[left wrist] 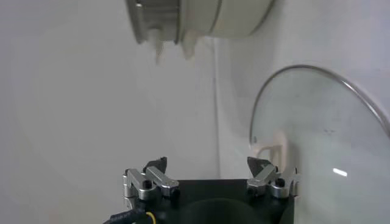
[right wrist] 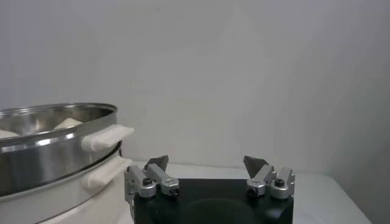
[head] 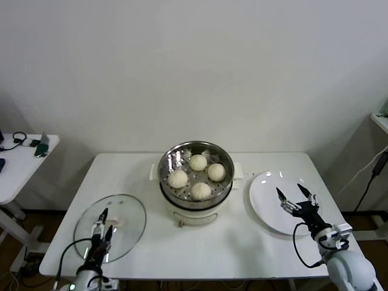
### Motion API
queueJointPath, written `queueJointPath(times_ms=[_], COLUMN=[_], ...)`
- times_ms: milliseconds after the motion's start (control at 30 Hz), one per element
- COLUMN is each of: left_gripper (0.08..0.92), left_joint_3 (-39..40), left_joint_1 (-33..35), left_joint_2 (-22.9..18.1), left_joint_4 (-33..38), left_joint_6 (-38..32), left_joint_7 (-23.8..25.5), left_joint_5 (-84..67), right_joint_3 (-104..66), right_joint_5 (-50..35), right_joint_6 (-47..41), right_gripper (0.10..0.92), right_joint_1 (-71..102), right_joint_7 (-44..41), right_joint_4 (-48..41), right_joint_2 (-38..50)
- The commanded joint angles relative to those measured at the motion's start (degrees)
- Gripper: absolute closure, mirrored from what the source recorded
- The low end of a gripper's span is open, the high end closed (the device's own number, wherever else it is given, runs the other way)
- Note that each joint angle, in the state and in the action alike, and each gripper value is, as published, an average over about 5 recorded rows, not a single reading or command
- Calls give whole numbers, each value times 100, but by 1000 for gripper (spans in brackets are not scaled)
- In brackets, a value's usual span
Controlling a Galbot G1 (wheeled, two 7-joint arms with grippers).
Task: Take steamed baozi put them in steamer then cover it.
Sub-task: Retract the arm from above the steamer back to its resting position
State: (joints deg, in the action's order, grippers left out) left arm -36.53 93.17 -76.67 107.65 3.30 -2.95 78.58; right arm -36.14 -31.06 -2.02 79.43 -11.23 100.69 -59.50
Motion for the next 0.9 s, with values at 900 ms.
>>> queueJointPath(times_ms=[900], left_gripper=[177], left_joint_3=[76], left_joint_1=[-1372], left_joint_2=[370], left_joint_4=[-1814], left_joint_6=[-168], left_joint_7=[-556], left_joint_5=[-15], right_joint_3=[-650], right_joint_5=[371], right_joint_6=[54], right_gripper=[203], right_joint_1=[192], right_joint_7=[-141], right_joint_4=[-94], right_joint_2=[-372])
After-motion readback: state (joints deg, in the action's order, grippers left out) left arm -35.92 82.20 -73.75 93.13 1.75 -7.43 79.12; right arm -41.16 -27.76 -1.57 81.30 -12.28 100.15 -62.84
